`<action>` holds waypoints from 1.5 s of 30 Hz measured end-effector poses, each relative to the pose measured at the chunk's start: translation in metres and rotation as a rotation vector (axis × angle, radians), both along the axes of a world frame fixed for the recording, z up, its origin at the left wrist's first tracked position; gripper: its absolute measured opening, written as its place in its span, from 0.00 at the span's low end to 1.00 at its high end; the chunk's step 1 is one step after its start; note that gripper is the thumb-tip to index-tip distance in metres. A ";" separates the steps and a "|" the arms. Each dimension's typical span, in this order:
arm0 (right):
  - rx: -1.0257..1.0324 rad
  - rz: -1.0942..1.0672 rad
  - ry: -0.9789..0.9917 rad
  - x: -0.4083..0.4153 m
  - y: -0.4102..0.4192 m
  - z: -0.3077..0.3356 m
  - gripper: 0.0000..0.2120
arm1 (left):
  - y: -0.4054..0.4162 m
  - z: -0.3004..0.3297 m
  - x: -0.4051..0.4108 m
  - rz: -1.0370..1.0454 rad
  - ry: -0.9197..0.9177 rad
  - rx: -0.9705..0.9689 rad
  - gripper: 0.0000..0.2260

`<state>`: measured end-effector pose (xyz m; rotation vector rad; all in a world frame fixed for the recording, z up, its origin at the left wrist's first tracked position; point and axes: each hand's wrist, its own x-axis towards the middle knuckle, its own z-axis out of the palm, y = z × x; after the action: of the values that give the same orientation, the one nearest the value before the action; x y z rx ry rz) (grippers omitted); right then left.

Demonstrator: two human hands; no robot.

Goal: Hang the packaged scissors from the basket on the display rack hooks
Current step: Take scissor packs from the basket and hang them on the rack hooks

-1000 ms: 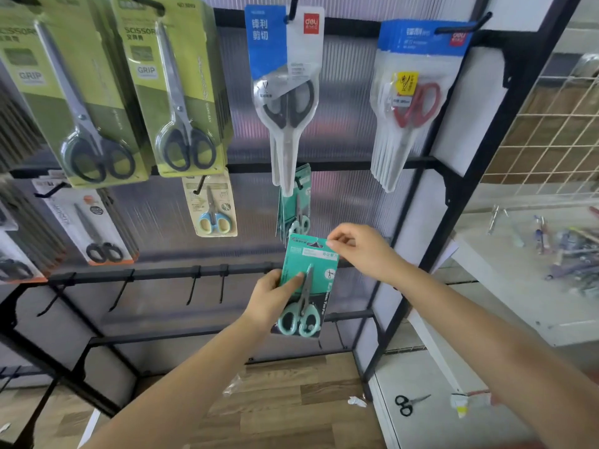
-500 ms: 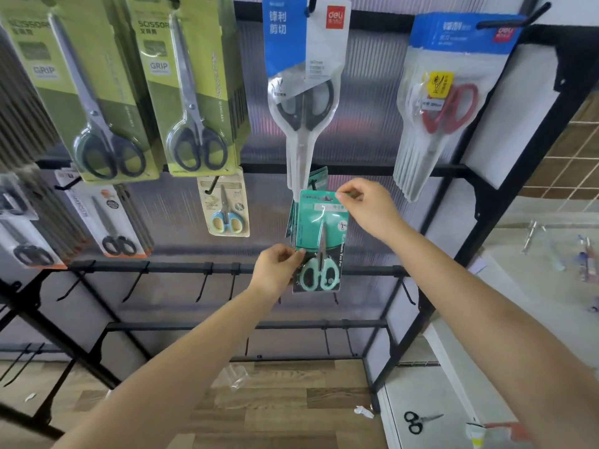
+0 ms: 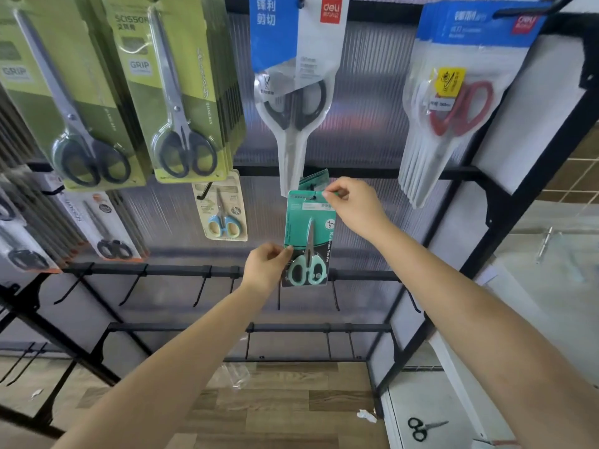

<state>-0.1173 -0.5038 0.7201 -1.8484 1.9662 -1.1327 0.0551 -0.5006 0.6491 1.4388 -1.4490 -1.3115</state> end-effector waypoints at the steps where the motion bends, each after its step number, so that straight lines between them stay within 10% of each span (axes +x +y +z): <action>1: -0.005 -0.002 -0.006 -0.001 -0.002 -0.001 0.09 | -0.002 -0.001 -0.002 0.006 0.001 0.007 0.09; 28: -0.042 -0.060 0.153 -0.003 0.000 -0.009 0.16 | -0.032 0.002 -0.009 -0.001 -0.405 -0.168 0.13; 45: 0.033 -0.589 0.186 0.042 0.210 0.004 0.16 | 0.099 0.064 -0.004 -0.660 -0.445 -0.613 0.12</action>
<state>-0.0749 -0.2935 0.7238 -1.4315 2.7272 -1.0754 0.0513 -0.4020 0.7127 0.8847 -2.4987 -0.7629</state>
